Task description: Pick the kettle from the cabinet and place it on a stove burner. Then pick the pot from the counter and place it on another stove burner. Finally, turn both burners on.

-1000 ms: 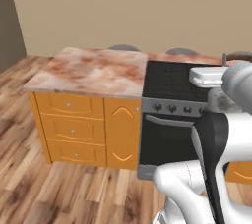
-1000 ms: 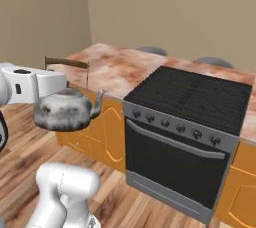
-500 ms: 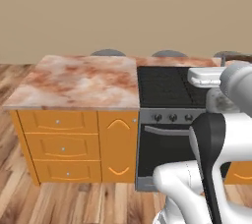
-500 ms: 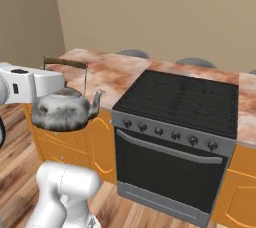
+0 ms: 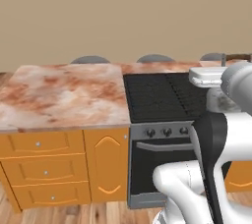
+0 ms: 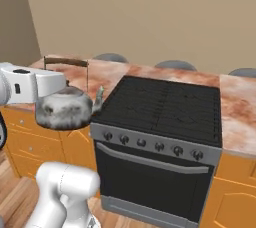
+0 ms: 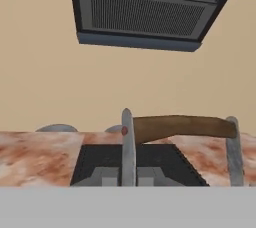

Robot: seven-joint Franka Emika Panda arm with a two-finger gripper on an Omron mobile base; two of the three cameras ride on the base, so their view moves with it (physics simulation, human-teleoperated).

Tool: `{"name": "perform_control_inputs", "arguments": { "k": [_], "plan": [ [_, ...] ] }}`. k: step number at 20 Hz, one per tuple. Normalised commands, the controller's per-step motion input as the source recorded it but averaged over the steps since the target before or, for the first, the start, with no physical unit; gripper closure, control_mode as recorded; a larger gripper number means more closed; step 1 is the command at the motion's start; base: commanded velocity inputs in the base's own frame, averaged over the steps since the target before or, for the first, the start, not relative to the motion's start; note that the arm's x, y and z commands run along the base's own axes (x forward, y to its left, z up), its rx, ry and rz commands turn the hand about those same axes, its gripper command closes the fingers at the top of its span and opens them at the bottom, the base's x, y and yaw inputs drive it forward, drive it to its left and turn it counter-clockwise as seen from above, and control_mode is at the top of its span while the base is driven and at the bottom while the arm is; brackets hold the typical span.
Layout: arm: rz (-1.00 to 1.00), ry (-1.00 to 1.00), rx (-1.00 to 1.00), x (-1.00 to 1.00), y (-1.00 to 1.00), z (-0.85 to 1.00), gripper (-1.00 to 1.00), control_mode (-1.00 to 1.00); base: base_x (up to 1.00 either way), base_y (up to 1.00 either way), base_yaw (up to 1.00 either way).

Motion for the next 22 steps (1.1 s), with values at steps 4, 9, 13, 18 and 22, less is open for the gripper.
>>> {"name": "perform_control_inputs", "arguments": {
  "k": [4, 9, 13, 18, 22],
  "plan": [
    [0.00, 0.00, 0.00, 0.00, 0.00, 0.00, 1.00, 1.00, 0.49, 0.12, -0.24],
    [0.00, 0.00, 0.00, 0.00, 0.00, 0.00, 1.00, 1.00, 0.48, 0.11, -0.25],
    [0.00, 0.00, 0.00, 0.00, 0.00, 0.00, 1.00, 1.00, 0.45, 0.14, -0.24],
    [0.00, 0.00, 0.00, 0.00, 0.00, 0.00, 1.00, 1.00, 0.41, 0.20, -0.21],
    [0.00, 0.00, 0.00, 0.00, 0.00, 0.00, 1.00, 1.00, 0.36, 0.20, -0.18]
  ]
}}
